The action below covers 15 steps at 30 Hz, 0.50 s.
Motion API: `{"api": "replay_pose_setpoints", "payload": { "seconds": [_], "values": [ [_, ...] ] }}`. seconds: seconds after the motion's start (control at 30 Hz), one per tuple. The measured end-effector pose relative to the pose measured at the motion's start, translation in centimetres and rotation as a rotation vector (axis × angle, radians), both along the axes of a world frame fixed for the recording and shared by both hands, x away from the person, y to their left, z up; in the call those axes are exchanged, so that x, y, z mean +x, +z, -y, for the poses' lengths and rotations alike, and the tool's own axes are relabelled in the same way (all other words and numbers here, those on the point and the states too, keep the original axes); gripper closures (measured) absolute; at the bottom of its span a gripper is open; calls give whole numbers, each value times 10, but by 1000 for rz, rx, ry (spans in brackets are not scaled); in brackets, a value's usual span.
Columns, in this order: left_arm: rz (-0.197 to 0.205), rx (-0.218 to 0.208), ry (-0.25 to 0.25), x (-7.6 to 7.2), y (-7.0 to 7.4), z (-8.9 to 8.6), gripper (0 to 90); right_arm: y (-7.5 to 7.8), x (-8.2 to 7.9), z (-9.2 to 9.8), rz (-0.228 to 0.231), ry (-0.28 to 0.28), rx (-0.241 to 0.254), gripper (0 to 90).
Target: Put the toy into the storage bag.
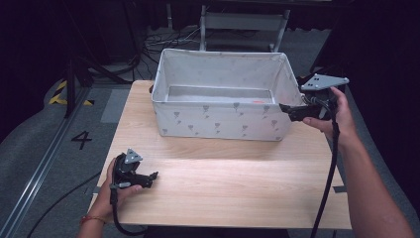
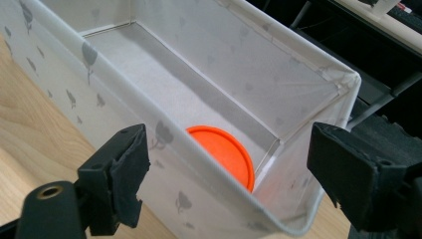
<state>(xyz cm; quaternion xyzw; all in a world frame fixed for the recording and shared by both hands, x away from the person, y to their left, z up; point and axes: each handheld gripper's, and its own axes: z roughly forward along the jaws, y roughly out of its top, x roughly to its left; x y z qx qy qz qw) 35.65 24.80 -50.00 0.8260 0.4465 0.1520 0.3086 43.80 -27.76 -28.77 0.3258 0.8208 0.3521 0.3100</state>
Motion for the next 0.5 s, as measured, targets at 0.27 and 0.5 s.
{"api": "replay_pose_setpoints", "payload": {
  "seconds": [0.27,0.5],
  "values": [
    [5,1,5,0,0,0,16,-12,-26,8,17,2,-18,168],
    [5,2,5,0,0,0,16,-28,-48,14,50,-12,-55,166]
  ]
}}
